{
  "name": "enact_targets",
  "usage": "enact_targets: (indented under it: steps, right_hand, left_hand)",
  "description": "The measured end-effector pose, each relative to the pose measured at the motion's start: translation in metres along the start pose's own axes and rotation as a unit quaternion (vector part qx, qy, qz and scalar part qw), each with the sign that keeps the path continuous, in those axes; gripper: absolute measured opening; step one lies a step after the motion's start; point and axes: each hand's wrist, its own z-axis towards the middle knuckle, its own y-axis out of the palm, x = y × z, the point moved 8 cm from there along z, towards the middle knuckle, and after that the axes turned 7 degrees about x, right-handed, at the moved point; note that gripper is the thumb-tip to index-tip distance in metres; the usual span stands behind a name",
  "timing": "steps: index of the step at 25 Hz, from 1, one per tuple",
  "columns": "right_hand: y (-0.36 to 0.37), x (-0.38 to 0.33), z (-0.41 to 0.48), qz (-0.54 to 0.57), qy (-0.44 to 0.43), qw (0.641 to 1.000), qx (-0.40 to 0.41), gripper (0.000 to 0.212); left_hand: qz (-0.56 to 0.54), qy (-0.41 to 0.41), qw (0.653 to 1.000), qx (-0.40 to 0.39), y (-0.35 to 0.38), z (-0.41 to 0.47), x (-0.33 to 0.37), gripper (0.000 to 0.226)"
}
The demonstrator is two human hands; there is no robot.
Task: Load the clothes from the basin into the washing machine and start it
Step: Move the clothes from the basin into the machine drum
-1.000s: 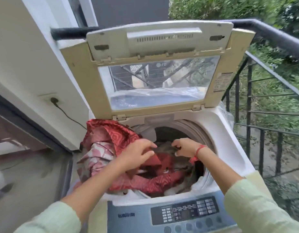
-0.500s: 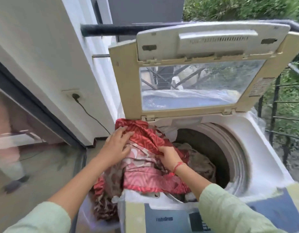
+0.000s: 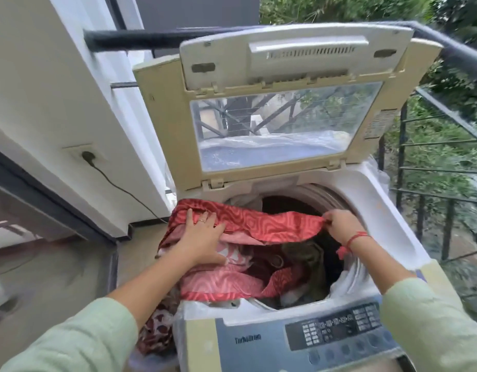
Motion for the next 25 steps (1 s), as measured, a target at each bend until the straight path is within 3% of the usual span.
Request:
enact_targets:
  steps: [2,3,4,6,7,9,12,14,16,20,22,25]
  right_hand:
    - [0.060,-0.040,-0.021,-0.070,-0.084,0.968,-0.226,0.023]
    - [0.075,-0.056,-0.028,-0.102,-0.099,0.950,-0.277,0.029]
    - [0.074,-0.077,-0.028,-0.095,-0.105,0.953,-0.267,0.035]
    - [0.044,-0.135,-0.020,0.041,-0.125,0.982,-0.136,0.056]
    - [0.024,-0.172,-0.024,0.118,-0.163,0.977,-0.077,0.070]
    - [-0.012,-0.255,-0.050,0.137,-0.271,0.952,-0.025,0.097]
    - [0.007,-0.358,-0.086,-0.108,-0.372,0.921,-0.037,0.114]
    - [0.042,-0.383,-0.092,-0.233,-0.342,0.906,-0.091,0.105]
    - [0.057,-0.391,-0.090,-0.287,-0.284,0.905,-0.131,0.087]
    - [0.039,-0.401,-0.105,-0.243,-0.306,0.919,-0.047,0.035]
    - [0.025,-0.396,-0.113,-0.152,-0.329,0.932,0.001,0.024]
    - [-0.004,-0.365,-0.110,-0.004,-0.340,0.939,0.062,0.027]
  left_hand:
    - [-0.087,0.014,0.996,0.022,-0.009,-0.005,-0.002,0.079]
    - [-0.147,0.012,0.987,0.067,-0.018,-0.013,-0.010,0.072]
    - [-0.199,-0.002,0.970,0.138,-0.028,-0.024,-0.026,0.067]
    - [-0.278,-0.061,0.919,0.272,-0.028,-0.060,-0.073,0.060]
    - [-0.307,-0.102,0.899,0.294,-0.013,-0.077,-0.099,0.062]
    - [-0.313,-0.203,0.903,0.213,0.050,-0.104,-0.144,0.071]
    - [-0.256,-0.257,0.932,0.011,0.145,-0.119,-0.163,0.114]
    - [-0.263,-0.219,0.939,-0.024,0.171,-0.110,-0.153,0.136]
    - [-0.278,-0.194,0.940,-0.039,0.185,-0.093,-0.142,0.144]
    - [-0.338,-0.187,0.921,-0.054,0.215,-0.066,-0.115,0.144]
    - [-0.454,-0.227,0.862,0.009,0.215,-0.065,-0.107,0.125]
    - [-0.528,-0.251,0.790,0.186,0.167,-0.080,-0.114,0.047]
